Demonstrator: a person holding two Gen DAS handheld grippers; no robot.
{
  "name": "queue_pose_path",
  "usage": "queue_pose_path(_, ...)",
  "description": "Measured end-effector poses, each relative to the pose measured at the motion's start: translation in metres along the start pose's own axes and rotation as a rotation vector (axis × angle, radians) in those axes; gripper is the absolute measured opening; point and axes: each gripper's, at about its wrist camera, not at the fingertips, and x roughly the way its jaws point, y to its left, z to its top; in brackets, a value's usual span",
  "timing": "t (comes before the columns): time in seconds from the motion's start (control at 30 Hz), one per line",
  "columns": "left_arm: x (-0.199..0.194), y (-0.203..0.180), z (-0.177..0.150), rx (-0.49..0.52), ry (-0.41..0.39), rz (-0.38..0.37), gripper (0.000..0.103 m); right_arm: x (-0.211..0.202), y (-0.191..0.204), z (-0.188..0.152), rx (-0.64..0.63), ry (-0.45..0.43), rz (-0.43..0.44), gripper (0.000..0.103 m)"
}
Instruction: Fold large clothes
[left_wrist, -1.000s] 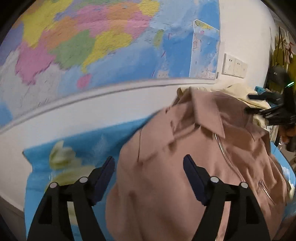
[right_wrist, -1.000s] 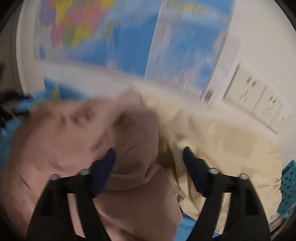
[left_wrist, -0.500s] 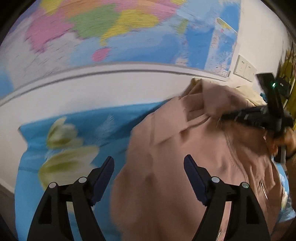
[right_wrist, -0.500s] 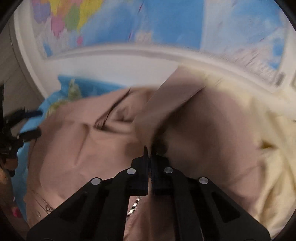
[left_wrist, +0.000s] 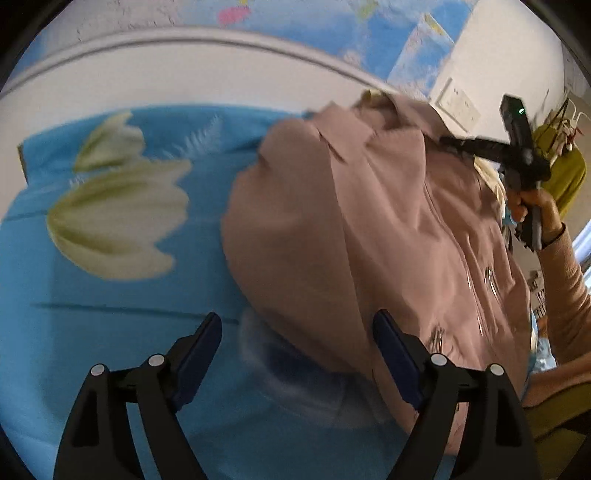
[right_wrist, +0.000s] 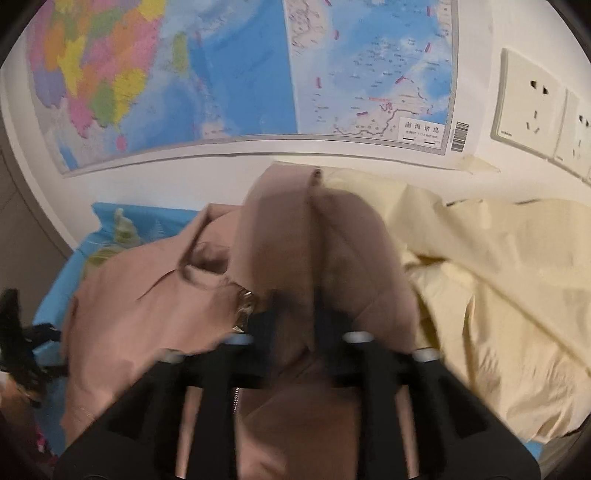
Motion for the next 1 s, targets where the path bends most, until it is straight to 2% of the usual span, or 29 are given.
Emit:
queue_pose_path(0.07,0.007,-0.001,-0.003,0.0,0.014,-0.011,0.069,-0.012,0.009,-0.009,-0.014,-0.019,0.023,0.05)
queue_pose_path(0.1,0.009,-0.003,-0.003,0.001,0.012,-0.013,0.062,-0.02,0.016,-0.017,-0.024,-0.024,0.046,0.05)
queue_pose_path(0.13,0.007,-0.002,-0.003,0.0,0.008,-0.019,0.06,-0.024,0.023,-0.022,-0.035,-0.021,0.076,0.052)
queue_pose_path(0.2,0.007,-0.004,-0.002,0.001,-0.005,-0.048,0.035,-0.036,0.041,-0.042,-0.069,-0.004,0.162,0.061)
queue_pose_path(0.23,0.008,-0.006,-0.002,-0.002,-0.011,-0.055,0.031,-0.042,0.048,-0.051,-0.095,0.007,0.2,0.065)
queue_pose_path(0.3,0.008,-0.009,0.003,-0.004,-0.022,-0.041,0.018,-0.045,0.082,-0.081,-0.169,0.072,0.321,0.073)
queue_pose_path(0.43,0.007,-0.021,0.009,0.009,-0.04,0.002,0.012,-0.038,0.159,-0.139,-0.313,0.206,0.511,0.082)
queue_pose_path(0.5,0.008,-0.029,0.012,0.028,-0.039,0.035,0.012,-0.033,0.193,-0.16,-0.381,0.253,0.568,0.081)
queue_pose_path(0.53,0.008,-0.031,0.014,0.03,-0.038,0.043,0.012,-0.029,0.206,-0.169,-0.419,0.262,0.556,0.078)
queue_pose_path(0.6,0.006,-0.033,0.015,0.024,-0.032,0.052,0.014,-0.02,0.222,-0.182,-0.47,0.291,0.522,0.045)
queue_pose_path(0.63,0.005,-0.034,0.015,0.023,-0.033,0.054,0.021,-0.014,0.222,-0.185,-0.475,0.314,0.503,0.012)
queue_pose_path(0.67,0.002,-0.032,0.015,0.014,-0.037,0.058,0.027,-0.01,0.217,-0.184,-0.451,0.337,0.504,0.003)
queue_pose_path(0.73,-0.007,-0.029,0.011,0.001,-0.057,0.055,0.05,-0.017,0.188,-0.17,-0.347,0.292,0.516,0.002)
queue_pose_path(0.8,-0.019,-0.025,0.005,-0.006,-0.087,0.036,0.063,-0.031,0.149,-0.15,-0.221,0.216,0.492,0.002)
queue_pose_path(0.87,-0.029,-0.022,-0.001,-0.015,-0.11,0.016,0.066,-0.047,0.106,-0.133,-0.088,0.144,0.478,0.002)
queue_pose_path(0.9,-0.033,-0.02,-0.004,-0.022,-0.115,0.004,0.07,-0.054,0.082,-0.126,-0.027,0.106,0.433,0.002)
queue_pose_path(1.0,-0.026,-0.029,-0.01,-0.002,-0.091,-0.002,0.075,-0.062,0.042,-0.119,0.087,0.07,0.388,0.002)
